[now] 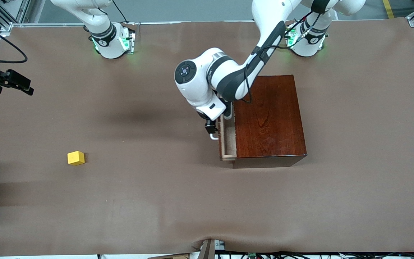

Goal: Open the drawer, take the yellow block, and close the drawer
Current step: 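Push the drawer front into the box with the left gripper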

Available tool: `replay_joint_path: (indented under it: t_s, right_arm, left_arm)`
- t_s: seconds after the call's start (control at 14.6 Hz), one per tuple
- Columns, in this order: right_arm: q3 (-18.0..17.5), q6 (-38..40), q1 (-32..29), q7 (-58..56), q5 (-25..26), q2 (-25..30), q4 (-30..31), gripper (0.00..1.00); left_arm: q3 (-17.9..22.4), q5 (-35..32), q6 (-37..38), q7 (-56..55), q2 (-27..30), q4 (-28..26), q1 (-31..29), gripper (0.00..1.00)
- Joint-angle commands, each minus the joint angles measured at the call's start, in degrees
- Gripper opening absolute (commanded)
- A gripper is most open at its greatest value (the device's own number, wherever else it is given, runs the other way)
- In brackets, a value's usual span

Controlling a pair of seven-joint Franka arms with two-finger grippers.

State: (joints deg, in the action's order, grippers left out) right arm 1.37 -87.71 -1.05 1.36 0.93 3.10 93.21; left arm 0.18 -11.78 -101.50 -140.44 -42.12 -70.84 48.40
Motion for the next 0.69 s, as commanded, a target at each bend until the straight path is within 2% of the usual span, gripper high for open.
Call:
replay_joint_path:
  t_s: [0.0,0.62]
  right_arm:
    - [-0.1,0.4,-0.2,-0.6,1.0,-0.3,-1.1,1.00]
    - [-0.1,0.4,-0.4,-0.6,1.0,-0.3,-1.5,1.00]
  left_arm:
    - [2.2,-5.0,2.4,2.4,1.9,-2.4,-0.8,1.00]
    - [4.2,-7.2,7.0,4.0,2.0,-2.2,-0.9,1.00]
